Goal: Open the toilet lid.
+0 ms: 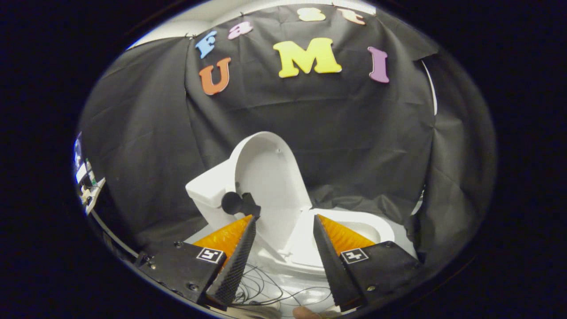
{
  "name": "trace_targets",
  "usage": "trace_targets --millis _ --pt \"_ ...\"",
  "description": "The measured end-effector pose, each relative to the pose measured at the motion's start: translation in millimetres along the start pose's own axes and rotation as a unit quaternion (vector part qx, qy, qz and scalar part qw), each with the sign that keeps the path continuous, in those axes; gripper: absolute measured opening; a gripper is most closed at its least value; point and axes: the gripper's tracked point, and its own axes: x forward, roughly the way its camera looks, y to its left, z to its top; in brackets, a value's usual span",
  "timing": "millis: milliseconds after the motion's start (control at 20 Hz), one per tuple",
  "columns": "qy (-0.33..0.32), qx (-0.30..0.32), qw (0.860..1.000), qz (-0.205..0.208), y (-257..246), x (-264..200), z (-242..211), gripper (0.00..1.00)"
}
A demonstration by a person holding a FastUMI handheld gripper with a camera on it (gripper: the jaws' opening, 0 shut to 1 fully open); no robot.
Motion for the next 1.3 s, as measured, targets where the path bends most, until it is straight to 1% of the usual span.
trace_targets --millis 50,250,450,650,800,1150,1300 --pt "-0.018 -0.002 1.0 0.0 -6 -9 7 0.82" --pt "-0.07 -0.01 0.997 -0.02 -35 -36 21 0.99" --pt "-0.14 -0.025 0.99 -0.026 -56 -68 42 0.99" --pt "-0.159 -0.04 0.986 -0.042 -79 -95 37 0.99" --pt "-0.188 -0.038 0.981 -0.043 -91 -118 41 0.99" --pt "-0.2 -0.037 0.976 -0.074 -136 -162 21 0.99" --pt "-0.207 -0.028 0.975 -0.078 -151 -176 18 0.99"
